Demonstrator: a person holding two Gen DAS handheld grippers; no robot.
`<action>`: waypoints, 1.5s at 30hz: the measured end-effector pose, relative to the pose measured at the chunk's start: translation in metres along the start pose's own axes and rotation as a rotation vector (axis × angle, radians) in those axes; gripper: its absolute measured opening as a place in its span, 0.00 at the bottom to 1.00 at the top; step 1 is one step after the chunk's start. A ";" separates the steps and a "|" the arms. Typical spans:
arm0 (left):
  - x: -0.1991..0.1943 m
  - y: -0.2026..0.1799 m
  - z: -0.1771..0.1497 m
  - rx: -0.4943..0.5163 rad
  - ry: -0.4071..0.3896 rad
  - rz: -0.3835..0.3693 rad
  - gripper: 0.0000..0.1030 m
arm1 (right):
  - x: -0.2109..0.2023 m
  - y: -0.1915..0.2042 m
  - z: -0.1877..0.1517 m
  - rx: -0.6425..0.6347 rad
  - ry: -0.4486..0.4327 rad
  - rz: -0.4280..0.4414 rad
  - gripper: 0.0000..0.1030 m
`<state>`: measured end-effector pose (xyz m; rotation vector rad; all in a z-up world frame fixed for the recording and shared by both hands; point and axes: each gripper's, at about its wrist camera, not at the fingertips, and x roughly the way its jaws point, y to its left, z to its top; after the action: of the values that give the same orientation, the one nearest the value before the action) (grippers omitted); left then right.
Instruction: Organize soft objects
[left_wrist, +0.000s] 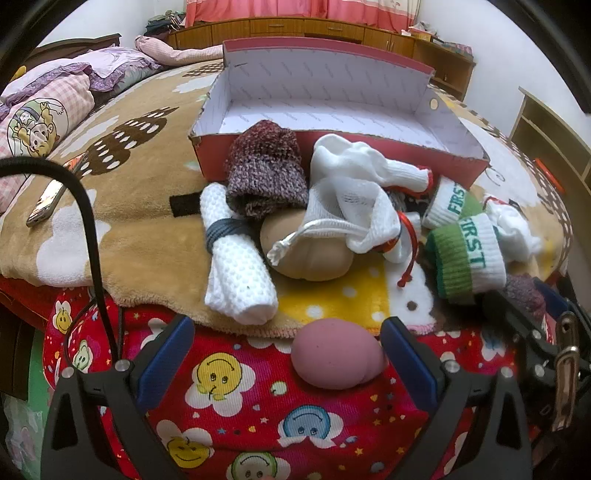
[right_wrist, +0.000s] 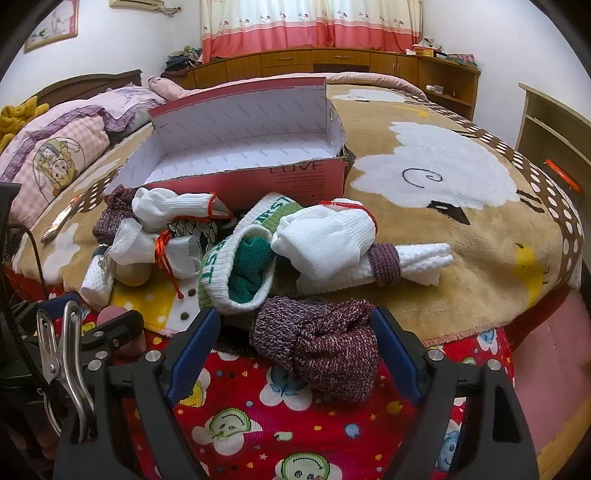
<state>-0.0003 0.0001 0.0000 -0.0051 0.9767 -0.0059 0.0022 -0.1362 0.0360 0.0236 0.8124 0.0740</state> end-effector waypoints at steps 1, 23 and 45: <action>0.000 0.000 0.000 0.000 0.000 0.000 1.00 | 0.000 0.000 0.000 0.000 0.000 0.000 0.83; 0.000 0.000 0.000 -0.002 -0.001 -0.002 1.00 | -0.001 -0.002 -0.001 -0.002 -0.003 0.004 0.83; -0.004 0.004 0.008 -0.009 -0.017 -0.017 1.00 | -0.006 -0.015 0.003 -0.008 0.011 0.034 0.83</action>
<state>0.0040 0.0044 0.0081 -0.0221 0.9594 -0.0175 0.0015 -0.1514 0.0415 0.0295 0.8230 0.1097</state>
